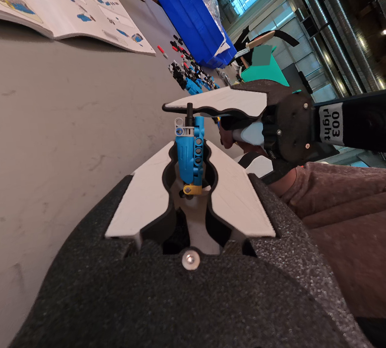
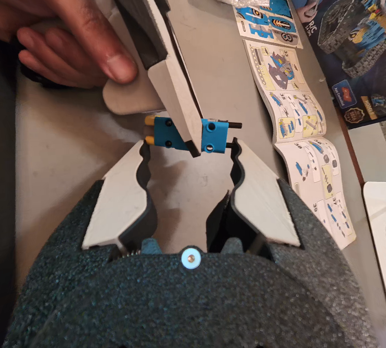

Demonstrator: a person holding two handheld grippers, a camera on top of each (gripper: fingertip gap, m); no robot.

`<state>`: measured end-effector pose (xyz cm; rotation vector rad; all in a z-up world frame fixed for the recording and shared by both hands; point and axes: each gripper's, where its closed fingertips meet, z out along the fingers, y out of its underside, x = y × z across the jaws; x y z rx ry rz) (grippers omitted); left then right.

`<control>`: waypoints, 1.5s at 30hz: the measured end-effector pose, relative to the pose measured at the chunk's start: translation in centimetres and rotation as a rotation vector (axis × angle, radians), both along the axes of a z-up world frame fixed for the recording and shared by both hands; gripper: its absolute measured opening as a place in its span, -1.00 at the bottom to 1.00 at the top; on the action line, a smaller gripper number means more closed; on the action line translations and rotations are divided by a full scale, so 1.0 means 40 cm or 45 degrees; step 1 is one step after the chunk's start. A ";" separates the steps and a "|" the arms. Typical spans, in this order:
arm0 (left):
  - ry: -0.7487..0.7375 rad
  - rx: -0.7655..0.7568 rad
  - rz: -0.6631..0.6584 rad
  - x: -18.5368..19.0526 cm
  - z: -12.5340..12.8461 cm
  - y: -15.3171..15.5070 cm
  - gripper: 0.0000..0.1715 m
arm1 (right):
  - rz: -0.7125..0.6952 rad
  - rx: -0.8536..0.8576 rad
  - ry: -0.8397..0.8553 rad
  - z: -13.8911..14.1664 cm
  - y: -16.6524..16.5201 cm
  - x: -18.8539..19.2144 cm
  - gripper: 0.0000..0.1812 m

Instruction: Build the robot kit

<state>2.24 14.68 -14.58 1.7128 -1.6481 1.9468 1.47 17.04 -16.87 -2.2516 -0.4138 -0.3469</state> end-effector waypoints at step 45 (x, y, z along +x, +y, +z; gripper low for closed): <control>0.018 0.054 -0.015 0.002 -0.012 -0.011 -0.77 | -0.045 0.024 -0.075 -0.008 0.049 -0.004 0.03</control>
